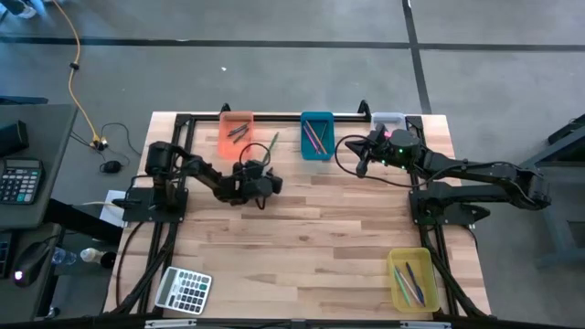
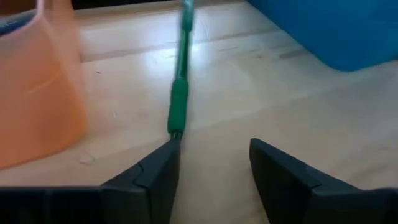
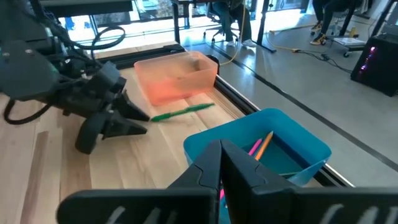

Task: Sort crayons/erasers/pens/pencils in bins
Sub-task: Put the green pen into the yellow transparent bin

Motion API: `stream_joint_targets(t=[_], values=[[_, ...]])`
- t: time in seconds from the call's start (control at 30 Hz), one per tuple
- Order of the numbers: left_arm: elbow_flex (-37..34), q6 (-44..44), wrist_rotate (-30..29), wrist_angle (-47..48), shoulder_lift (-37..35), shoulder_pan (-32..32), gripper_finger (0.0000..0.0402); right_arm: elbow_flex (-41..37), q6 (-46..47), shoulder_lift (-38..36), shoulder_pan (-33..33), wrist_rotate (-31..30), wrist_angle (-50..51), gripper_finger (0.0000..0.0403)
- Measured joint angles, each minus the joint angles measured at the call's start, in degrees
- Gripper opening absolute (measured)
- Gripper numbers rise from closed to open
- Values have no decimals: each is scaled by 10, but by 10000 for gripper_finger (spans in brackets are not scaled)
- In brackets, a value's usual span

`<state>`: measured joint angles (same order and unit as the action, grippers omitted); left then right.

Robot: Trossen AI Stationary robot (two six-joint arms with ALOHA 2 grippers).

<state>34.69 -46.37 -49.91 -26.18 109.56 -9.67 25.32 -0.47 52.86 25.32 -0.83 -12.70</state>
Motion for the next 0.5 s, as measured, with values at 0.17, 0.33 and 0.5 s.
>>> stream_joint_targets(t=[0.17, 0.33, 0.5], values=[[0, 17, 1, -37, 14, -11, 198, 0, 0, 0, 0, 4, 0, 0], [0, 51, 6, -50, 16, -20, 200, 0, 0, 0, 0, 4, 0, 0], [0, 119, 49, -90, 16, -35, 200, 0, -4, 0, 0, 4, 0, 0]])
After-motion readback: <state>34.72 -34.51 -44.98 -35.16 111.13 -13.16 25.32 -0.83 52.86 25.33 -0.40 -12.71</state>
